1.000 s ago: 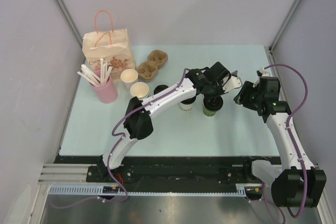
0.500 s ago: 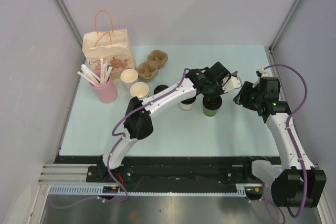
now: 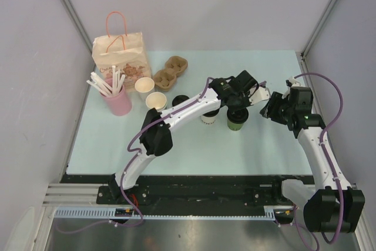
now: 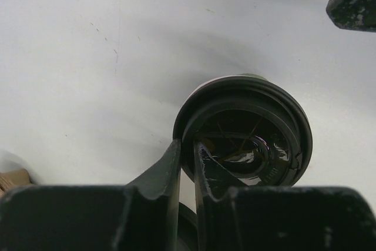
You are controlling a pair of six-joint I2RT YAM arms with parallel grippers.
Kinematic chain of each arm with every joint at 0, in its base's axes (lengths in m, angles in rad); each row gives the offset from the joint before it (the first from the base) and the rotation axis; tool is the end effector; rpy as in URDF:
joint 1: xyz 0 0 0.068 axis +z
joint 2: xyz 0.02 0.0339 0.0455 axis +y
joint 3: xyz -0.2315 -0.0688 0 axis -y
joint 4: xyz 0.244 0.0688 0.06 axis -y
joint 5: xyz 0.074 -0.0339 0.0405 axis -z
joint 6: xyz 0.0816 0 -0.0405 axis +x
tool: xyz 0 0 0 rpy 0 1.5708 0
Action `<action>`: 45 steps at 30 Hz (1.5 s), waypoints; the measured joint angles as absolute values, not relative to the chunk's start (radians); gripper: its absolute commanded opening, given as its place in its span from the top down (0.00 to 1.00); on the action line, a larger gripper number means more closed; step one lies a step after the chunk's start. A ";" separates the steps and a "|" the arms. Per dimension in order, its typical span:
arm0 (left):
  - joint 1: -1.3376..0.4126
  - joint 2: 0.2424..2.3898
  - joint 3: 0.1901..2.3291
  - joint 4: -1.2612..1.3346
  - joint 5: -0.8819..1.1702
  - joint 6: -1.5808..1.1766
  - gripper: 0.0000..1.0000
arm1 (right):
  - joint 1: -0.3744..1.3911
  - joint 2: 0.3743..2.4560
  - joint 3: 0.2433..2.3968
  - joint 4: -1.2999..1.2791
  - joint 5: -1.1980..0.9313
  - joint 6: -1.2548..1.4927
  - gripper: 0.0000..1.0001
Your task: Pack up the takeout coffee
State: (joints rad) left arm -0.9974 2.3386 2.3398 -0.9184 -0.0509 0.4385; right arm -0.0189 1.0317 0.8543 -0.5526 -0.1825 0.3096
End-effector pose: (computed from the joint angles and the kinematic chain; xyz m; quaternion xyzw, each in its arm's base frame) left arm 0.2852 -0.4340 0.2169 0.6167 0.7184 -0.0653 0.3151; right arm 0.2671 0.0098 0.2253 0.1120 0.9030 0.1412 0.3901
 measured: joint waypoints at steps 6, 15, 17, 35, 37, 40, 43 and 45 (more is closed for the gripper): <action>-0.997 2.339 2.340 -0.925 -0.050 0.445 0.69 | -0.017 1.032 0.847 -0.548 -0.192 0.309 0.46; -0.993 2.335 2.343 -0.933 -0.051 0.441 0.60 | 0.009 1.025 0.838 -0.513 -0.208 0.310 0.55; -0.987 2.325 2.343 -0.951 -0.048 0.441 0.66 | 0.035 1.021 0.827 -0.479 -0.208 0.313 0.55; -0.921 2.229 2.307 -0.941 0.204 0.329 0.63 | 0.179 1.112 0.799 -0.288 -0.253 0.323 0.63; -0.914 2.229 2.307 -0.940 0.218 0.316 0.65 | 0.179 1.125 0.795 -0.271 -0.260 0.321 0.66; -0.902 2.229 2.305 -0.939 0.234 0.302 0.66 | 0.179 1.149 0.786 -0.255 -0.266 0.320 0.67; -0.894 2.233 2.303 -0.937 0.240 0.292 0.71 | 0.179 1.175 0.783 -0.254 -0.267 0.318 0.71; -0.889 2.241 2.302 -0.937 0.240 0.288 0.78 | 0.179 1.184 0.782 -0.253 -0.267 0.314 0.73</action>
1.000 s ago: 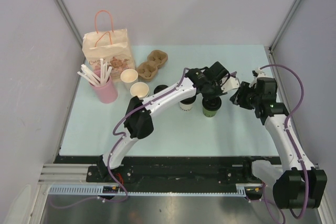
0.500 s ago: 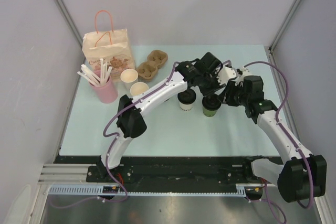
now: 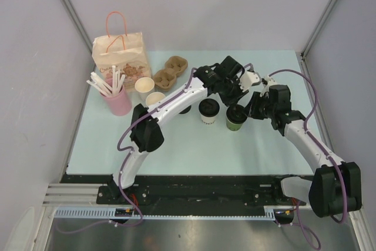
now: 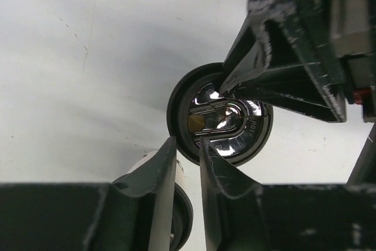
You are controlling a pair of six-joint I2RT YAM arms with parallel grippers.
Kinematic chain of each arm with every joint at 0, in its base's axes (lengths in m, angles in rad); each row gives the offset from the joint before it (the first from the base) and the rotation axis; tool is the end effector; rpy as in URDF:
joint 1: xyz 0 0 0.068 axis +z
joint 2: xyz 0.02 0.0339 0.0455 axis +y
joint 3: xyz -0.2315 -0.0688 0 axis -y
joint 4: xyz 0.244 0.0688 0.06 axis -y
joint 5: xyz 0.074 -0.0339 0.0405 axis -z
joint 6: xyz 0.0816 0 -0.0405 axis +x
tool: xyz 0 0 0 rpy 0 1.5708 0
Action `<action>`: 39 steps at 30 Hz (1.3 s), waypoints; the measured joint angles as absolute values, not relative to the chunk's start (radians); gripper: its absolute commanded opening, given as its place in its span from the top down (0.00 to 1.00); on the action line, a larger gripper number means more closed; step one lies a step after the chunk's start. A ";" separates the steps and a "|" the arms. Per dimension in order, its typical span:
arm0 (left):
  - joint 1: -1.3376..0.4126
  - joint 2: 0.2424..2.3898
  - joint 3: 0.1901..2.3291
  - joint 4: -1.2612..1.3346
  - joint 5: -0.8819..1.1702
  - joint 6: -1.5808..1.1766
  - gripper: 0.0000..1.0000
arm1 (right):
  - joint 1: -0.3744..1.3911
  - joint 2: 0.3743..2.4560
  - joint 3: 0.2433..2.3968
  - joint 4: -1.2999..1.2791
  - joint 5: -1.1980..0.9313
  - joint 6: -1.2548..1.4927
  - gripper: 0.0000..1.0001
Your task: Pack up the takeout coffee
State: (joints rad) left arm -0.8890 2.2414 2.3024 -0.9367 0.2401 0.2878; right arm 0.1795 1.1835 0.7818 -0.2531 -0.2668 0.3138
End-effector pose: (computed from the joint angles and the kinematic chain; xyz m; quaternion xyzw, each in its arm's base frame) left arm 0.3012 -0.4019 0.2519 0.5520 0.7538 -0.2077 0.2896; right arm 0.2930 0.0750 0.1947 0.0010 0.8909 0.2227 0.3958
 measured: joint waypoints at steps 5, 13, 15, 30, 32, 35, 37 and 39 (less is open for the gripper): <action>-0.880 2.265 2.281 -0.923 0.253 0.287 0.78 | 0.175 1.188 0.779 -0.247 -0.268 0.312 0.74; -0.865 2.274 2.241 -0.888 0.301 0.271 0.88 | 0.173 1.187 0.768 -0.233 -0.271 0.309 0.78; -0.861 2.267 2.225 -0.872 0.310 0.265 0.93 | 0.173 1.189 0.767 -0.233 -0.270 0.309 0.80; -0.847 2.137 1.954 -0.648 0.361 0.244 0.99 | 0.171 1.145 0.688 -0.142 -0.273 0.348 0.88; -0.847 2.115 1.916 -0.627 0.362 0.249 1.00 | 0.184 1.130 0.681 -0.149 -0.267 0.348 0.89; -0.847 2.107 1.902 -0.616 0.370 0.261 0.99 | 0.200 1.114 0.674 -0.158 -0.250 0.347 0.88; -0.848 2.107 1.902 -0.614 0.368 0.271 0.99 | 0.201 1.116 0.674 -0.157 -0.242 0.347 0.87; -0.850 2.107 1.902 -0.614 0.362 0.279 0.89 | 0.201 1.120 0.674 -0.152 -0.243 0.347 0.83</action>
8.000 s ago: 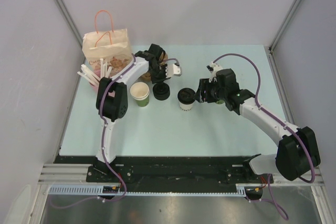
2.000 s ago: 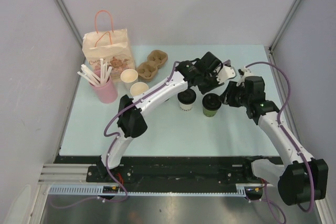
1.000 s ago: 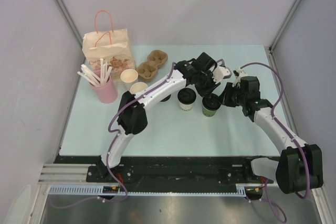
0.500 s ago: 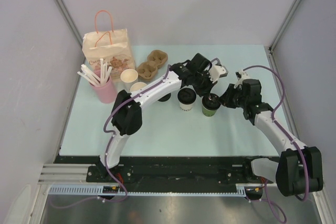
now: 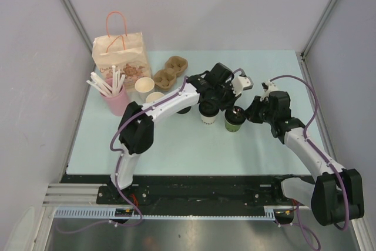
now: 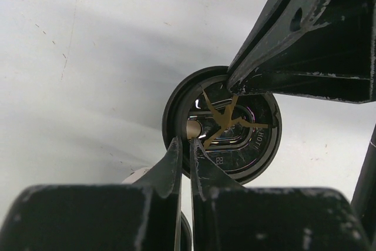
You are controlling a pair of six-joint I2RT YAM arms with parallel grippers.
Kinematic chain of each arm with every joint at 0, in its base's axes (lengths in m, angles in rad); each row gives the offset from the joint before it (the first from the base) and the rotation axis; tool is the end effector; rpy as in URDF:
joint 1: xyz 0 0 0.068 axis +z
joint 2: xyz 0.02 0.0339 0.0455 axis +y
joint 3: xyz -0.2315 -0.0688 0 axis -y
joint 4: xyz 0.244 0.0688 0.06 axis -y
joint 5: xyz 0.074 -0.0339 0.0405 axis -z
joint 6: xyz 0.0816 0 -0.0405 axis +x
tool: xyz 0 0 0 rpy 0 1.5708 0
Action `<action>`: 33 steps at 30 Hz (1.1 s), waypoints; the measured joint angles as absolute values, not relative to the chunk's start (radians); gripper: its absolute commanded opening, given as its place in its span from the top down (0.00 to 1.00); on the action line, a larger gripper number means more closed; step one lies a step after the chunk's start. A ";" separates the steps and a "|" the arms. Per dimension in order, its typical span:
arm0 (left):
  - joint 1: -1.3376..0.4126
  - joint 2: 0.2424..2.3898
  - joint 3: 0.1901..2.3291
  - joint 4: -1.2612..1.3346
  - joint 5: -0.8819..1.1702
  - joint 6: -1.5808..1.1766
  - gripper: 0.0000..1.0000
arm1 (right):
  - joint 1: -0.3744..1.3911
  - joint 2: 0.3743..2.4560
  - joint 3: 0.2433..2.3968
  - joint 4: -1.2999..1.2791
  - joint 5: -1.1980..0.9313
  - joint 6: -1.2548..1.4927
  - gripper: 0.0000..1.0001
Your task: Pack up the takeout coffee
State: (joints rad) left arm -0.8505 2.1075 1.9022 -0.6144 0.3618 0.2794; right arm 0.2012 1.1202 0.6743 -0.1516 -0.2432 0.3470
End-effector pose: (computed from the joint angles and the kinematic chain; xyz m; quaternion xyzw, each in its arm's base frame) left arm 0.3029 -0.3889 0.2116 0.5457 0.7376 -0.2622 0.2990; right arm 0.2820 0.0776 0.1846 0.0073 0.8792 0.2289 0.4179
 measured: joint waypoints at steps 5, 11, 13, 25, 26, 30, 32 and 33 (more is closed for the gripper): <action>-0.852 2.109 1.916 -0.631 0.372 0.297 0.72 | 0.207 1.110 0.674 -0.152 -0.244 0.346 0.73; -0.852 2.122 1.968 -0.719 0.398 0.285 0.56 | 0.215 1.068 0.674 -0.184 -0.244 0.336 0.68; -0.850 2.125 1.985 -0.733 0.399 0.281 0.53 | 0.215 1.051 0.675 -0.191 -0.243 0.331 0.66; -0.825 2.120 2.023 -0.767 0.400 0.242 0.33 | 0.282 1.026 0.748 -0.230 -0.224 0.214 0.60; -0.816 2.114 2.021 -0.770 0.396 0.235 0.33 | 0.315 1.018 0.750 -0.230 -0.213 0.190 0.61; -0.744 2.028 1.964 -0.772 0.368 0.220 0.32 | 0.453 1.012 0.754 -0.230 -0.152 0.115 0.62; -0.703 1.966 1.924 -0.772 0.360 0.219 0.32 | 0.511 1.023 0.756 -0.230 -0.094 0.091 0.62; -0.681 1.933 1.903 -0.773 0.354 0.220 0.32 | 0.535 1.032 0.757 -0.229 -0.057 0.081 0.63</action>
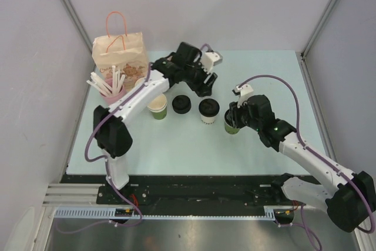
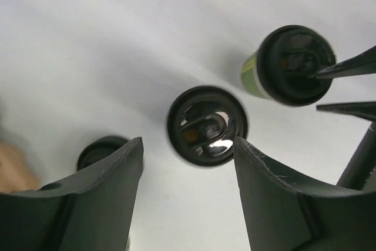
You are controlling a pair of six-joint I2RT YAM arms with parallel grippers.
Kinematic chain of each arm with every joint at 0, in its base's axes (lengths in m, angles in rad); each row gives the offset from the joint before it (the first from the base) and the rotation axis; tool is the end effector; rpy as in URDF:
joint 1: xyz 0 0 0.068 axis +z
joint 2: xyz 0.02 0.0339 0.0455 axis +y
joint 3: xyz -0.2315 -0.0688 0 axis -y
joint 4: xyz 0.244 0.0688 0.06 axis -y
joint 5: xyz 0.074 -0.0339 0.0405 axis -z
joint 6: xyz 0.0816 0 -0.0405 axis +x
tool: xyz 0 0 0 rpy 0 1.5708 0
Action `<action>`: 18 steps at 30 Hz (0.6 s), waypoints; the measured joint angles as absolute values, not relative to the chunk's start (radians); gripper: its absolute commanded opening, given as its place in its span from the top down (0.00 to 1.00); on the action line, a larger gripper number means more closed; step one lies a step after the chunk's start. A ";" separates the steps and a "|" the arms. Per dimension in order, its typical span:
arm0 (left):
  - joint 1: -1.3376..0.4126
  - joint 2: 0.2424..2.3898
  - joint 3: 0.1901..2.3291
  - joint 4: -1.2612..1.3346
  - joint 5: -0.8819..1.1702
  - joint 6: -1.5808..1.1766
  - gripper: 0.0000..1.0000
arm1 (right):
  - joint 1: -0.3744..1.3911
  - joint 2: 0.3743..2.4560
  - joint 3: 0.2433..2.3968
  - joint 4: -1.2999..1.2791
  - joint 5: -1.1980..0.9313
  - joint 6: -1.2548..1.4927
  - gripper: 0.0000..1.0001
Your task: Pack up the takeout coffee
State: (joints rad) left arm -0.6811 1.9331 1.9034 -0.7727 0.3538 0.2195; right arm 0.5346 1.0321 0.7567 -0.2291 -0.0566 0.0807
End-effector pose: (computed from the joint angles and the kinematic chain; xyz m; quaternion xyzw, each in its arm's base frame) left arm 0.3336 -0.3068 0.2745 0.4566 0.7929 -0.2432 0.3219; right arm 0.2459 0.1509 0.2285 -0.2077 0.8356 0.1771 0.4768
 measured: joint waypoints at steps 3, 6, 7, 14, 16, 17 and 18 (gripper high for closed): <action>-0.630 1.847 1.845 -0.769 0.335 0.224 0.32 | 0.598 1.060 0.758 -0.229 0.060 0.059 0.63; -0.613 1.779 1.785 -0.768 0.319 0.238 0.32 | 0.633 1.086 0.760 -0.229 0.141 0.047 0.64; -0.613 1.764 1.768 -0.770 0.321 0.242 0.32 | 0.643 1.094 0.761 -0.229 0.162 0.043 0.65; -0.600 1.743 1.707 -0.775 0.348 0.245 0.33 | 0.695 1.135 0.764 -0.226 0.260 0.025 0.69; -0.599 1.743 1.705 -0.775 0.356 0.244 0.34 | 0.702 1.150 0.765 -0.212 0.277 0.022 0.70; -0.599 1.743 1.705 -0.775 0.361 0.242 0.35 | 0.704 1.158 0.768 -0.206 0.285 0.021 0.71; -0.599 1.745 1.705 -0.775 0.369 0.236 0.37 | 0.706 1.168 0.771 -0.201 0.293 0.020 0.71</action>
State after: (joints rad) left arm -0.5987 1.7447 1.7050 -0.7750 0.3691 0.2363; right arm 0.7059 1.1675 0.7712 -0.2008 0.2928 0.0204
